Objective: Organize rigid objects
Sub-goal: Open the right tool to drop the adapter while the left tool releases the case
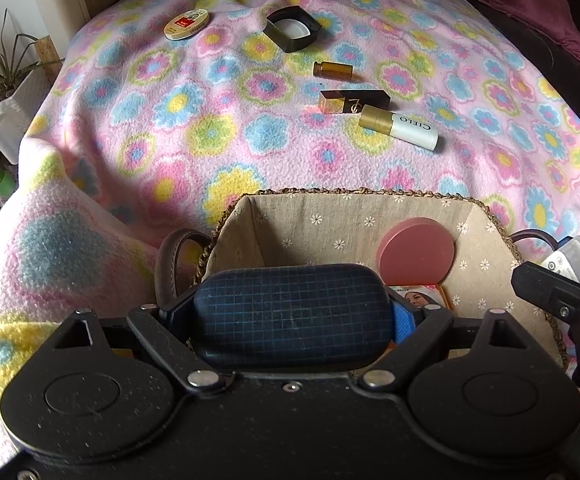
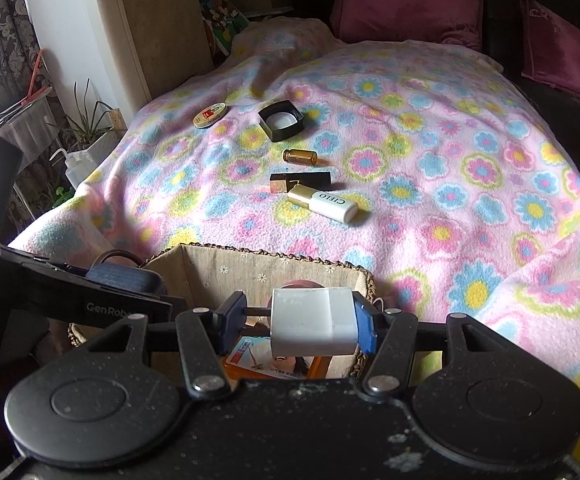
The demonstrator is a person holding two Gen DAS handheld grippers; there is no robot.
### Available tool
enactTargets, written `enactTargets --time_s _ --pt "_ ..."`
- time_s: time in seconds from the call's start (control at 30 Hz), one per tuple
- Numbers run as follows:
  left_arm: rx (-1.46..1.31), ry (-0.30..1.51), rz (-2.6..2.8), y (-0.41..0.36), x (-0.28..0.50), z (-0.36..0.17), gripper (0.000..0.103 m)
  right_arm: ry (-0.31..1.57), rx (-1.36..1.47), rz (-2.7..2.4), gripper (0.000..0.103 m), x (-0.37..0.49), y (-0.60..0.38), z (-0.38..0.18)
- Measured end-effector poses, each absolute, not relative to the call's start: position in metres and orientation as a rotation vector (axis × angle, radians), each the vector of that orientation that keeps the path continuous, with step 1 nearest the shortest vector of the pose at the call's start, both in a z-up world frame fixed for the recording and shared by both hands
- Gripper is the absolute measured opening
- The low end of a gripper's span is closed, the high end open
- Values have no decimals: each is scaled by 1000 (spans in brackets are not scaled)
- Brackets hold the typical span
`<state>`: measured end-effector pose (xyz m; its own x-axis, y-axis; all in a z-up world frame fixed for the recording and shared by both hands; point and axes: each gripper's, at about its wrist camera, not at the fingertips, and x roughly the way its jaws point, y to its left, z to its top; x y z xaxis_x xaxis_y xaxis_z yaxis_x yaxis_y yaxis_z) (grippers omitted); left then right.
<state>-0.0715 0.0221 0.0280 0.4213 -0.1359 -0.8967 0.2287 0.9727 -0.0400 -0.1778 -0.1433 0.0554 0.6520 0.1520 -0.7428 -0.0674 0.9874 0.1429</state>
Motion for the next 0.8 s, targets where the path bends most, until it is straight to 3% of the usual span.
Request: enactTargets --time_s 0.8 --pt "162 1027 -247 13 -82 38 86 863 124 115 56 -175 -147 54"
